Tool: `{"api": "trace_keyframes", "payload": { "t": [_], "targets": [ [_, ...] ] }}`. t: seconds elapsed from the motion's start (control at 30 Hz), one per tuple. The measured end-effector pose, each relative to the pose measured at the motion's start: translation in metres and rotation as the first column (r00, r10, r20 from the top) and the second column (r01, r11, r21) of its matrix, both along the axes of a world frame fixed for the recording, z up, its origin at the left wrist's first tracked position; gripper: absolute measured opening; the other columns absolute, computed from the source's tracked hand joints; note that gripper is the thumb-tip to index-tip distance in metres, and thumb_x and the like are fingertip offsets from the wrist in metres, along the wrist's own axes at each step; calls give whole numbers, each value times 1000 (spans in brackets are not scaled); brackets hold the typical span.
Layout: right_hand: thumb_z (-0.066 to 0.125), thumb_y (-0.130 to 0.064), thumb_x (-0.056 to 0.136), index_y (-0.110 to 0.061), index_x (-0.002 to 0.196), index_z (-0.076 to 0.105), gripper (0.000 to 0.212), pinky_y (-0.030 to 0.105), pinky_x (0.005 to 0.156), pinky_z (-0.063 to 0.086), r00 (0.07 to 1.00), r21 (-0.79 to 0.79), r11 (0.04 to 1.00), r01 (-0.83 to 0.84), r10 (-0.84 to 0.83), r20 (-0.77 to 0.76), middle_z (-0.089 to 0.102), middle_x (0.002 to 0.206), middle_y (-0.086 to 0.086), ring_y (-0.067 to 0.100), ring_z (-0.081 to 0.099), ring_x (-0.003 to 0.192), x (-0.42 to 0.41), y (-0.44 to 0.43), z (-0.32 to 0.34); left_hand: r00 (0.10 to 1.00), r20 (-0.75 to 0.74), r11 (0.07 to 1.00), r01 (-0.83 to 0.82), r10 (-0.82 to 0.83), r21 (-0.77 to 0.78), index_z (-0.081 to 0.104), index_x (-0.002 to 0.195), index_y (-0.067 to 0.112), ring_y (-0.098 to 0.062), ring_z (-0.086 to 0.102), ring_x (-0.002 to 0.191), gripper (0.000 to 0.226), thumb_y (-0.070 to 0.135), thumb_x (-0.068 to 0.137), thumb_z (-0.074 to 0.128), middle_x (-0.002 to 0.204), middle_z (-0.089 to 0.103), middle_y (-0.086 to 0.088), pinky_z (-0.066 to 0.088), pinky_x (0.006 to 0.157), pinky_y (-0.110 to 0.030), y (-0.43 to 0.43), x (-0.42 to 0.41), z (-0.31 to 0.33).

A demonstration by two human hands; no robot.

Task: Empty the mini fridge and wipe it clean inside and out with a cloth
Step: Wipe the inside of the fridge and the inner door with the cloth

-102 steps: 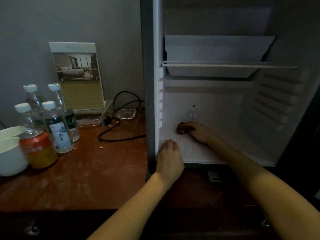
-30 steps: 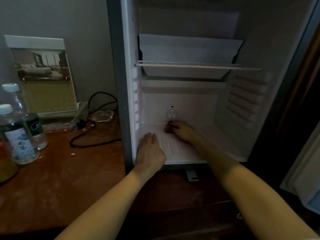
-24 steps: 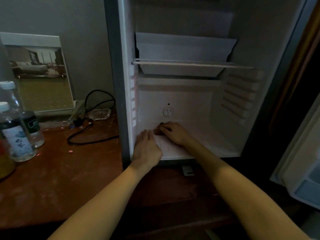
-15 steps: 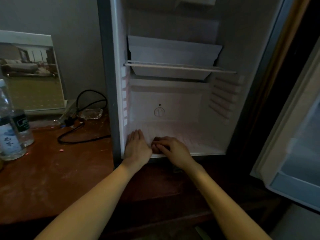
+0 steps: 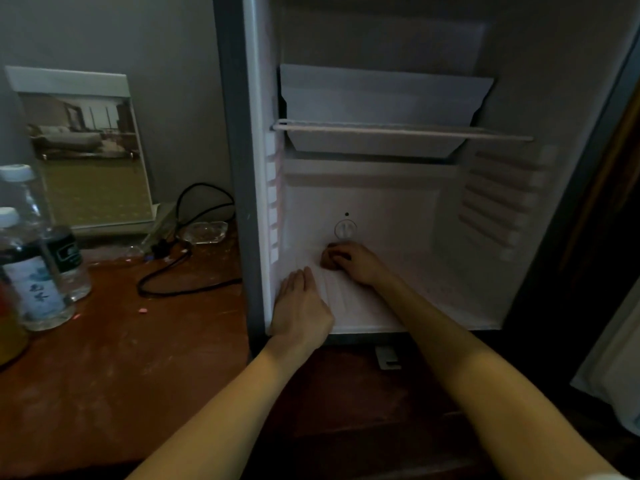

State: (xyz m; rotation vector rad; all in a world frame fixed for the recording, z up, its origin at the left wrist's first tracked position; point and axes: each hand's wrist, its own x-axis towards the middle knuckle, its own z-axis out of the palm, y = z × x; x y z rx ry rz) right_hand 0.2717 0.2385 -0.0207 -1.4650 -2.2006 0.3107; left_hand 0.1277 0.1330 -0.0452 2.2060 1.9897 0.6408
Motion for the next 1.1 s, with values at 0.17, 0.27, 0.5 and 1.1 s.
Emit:
{"api": "trace_keyframes", "payload": {
  "t": [0.17,0.27,0.5,1.1],
  "targets": [
    [49,-11,99,-7,130,59,33,20,97,30,1000,21,1000,-7,6,17,51,141,13,28,48,127,0,-7,-3,1000,27,1000,-2,1,16,3,153,5,-26,12,147,65,18,98,35,160,11,-13,6,119,-30,-7,0,5],
    [50,-14,98,-10,127,62,31,17,82,31,999,23,999,-46,46,-5,57,132,12,28,54,117,4,-34,-7,999,50,999,-22,21,25,-2,153,5,-27,11,147,67,18,99,35,161,7,-12,6,119,-29,-11,2,5],
    [49,-24,100,-20,134,57,35,22,92,34,983,27,987,-161,158,90,54,134,2,18,50,117,28,-94,-9,993,91,997,-79,77,22,-12,151,2,-30,4,148,78,24,98,41,160,-8,-16,9,120,-31,-20,7,7],
    [47,-5,98,-1,124,62,30,32,102,35,961,44,968,-247,239,141,56,131,20,34,54,116,-61,28,0,999,-34,997,-28,31,67,13,151,-2,-26,13,147,66,19,94,40,158,16,-16,2,120,-31,-8,2,3]
  ]
}}
